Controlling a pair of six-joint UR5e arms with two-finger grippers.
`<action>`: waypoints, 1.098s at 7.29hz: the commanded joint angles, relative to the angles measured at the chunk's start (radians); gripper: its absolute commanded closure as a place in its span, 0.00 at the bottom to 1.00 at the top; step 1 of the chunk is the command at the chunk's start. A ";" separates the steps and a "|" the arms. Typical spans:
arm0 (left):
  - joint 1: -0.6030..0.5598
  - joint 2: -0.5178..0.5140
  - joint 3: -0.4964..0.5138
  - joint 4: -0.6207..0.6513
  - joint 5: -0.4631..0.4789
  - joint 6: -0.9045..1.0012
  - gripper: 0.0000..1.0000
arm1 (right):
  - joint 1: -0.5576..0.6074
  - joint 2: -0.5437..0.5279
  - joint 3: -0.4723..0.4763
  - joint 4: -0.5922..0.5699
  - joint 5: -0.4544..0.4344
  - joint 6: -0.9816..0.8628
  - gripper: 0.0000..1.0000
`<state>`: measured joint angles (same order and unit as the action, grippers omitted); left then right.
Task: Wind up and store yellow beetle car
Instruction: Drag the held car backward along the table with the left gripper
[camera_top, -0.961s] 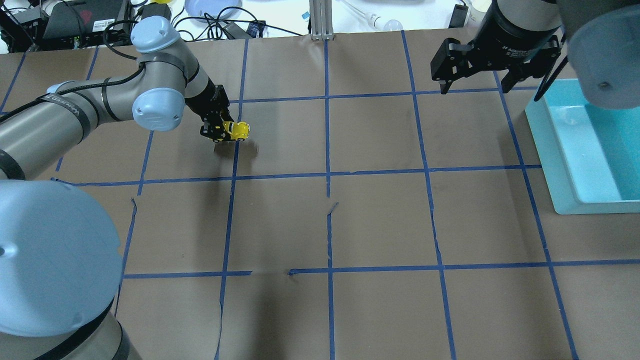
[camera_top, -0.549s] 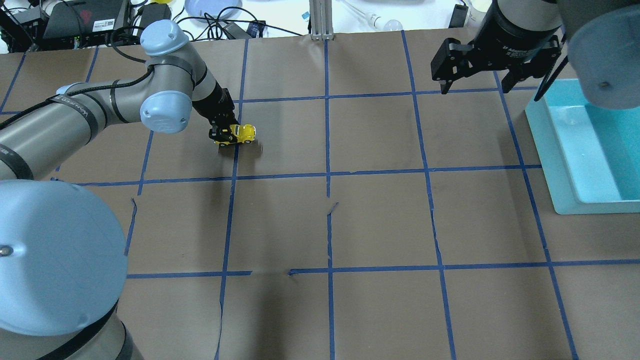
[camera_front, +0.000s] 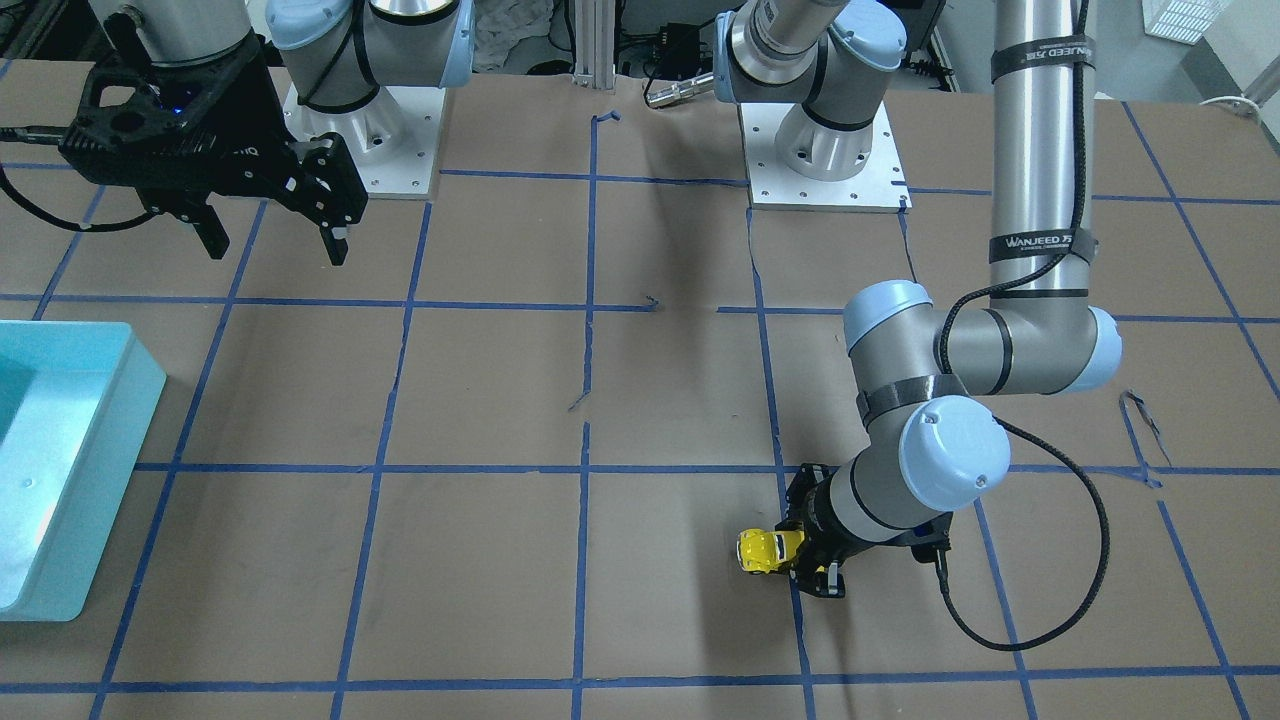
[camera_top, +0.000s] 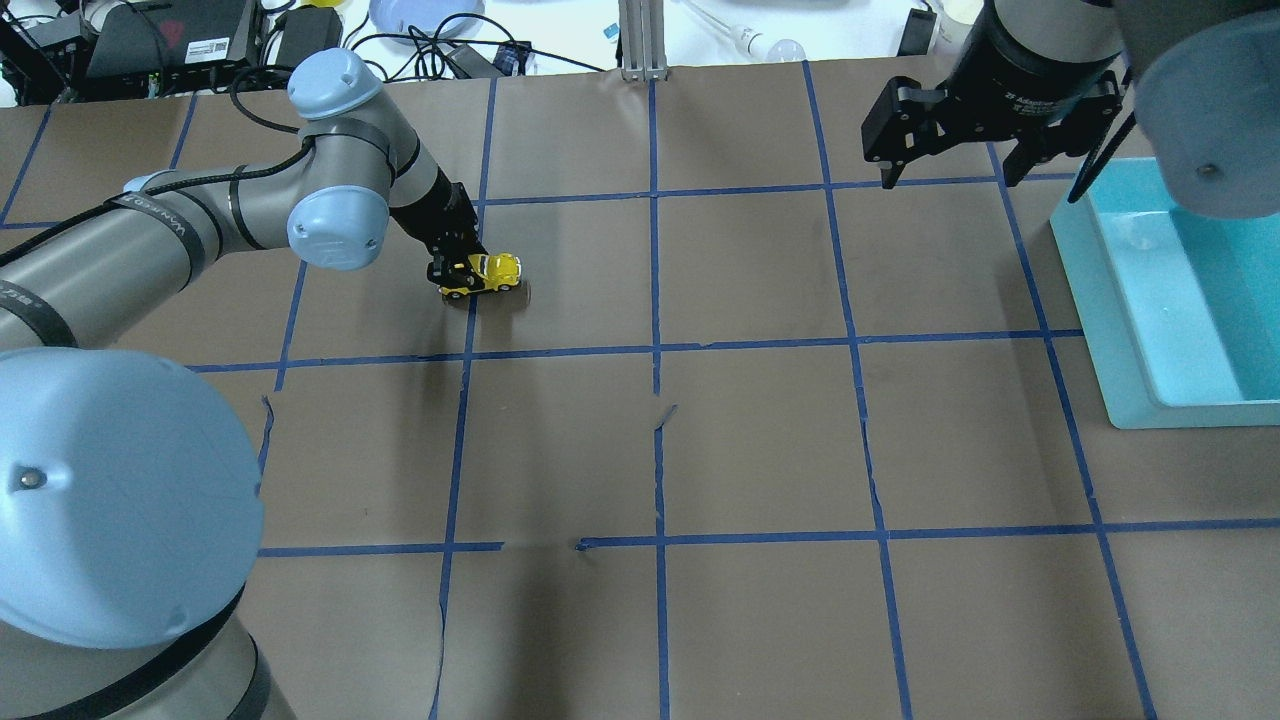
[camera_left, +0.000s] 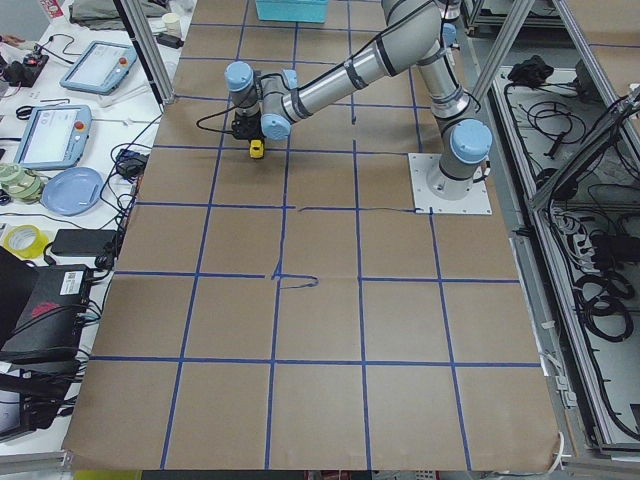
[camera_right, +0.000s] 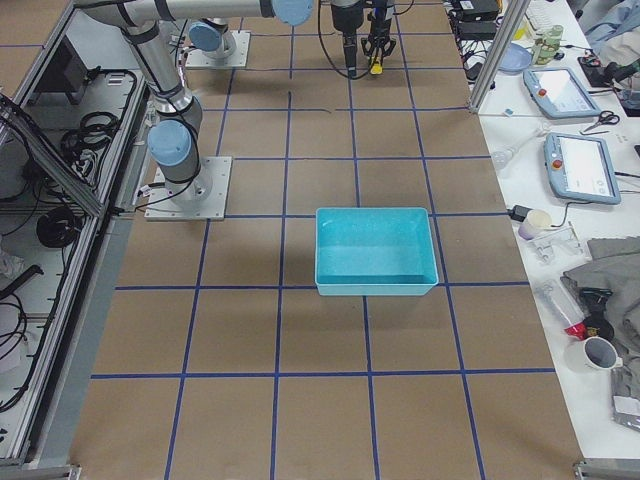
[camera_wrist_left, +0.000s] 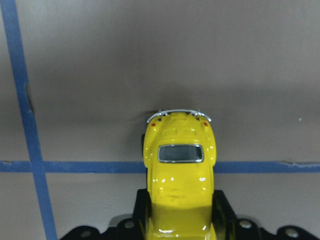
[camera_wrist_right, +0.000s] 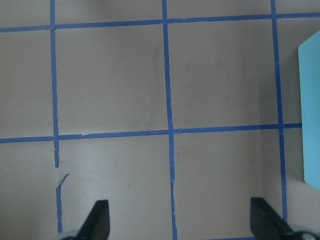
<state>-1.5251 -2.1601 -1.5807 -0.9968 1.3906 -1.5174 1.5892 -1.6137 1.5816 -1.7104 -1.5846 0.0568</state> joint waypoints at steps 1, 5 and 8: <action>0.003 -0.004 -0.001 0.001 -0.027 0.009 1.00 | 0.000 0.000 0.000 0.000 0.002 0.000 0.00; 0.054 -0.009 -0.001 0.000 -0.028 0.032 1.00 | 0.000 0.002 0.000 0.000 0.000 0.000 0.00; 0.069 -0.012 0.002 0.000 -0.028 0.039 1.00 | 0.000 0.002 0.000 -0.002 0.002 0.000 0.00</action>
<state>-1.4619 -2.1711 -1.5798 -0.9971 1.3609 -1.4804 1.5892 -1.6126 1.5816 -1.7107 -1.5843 0.0568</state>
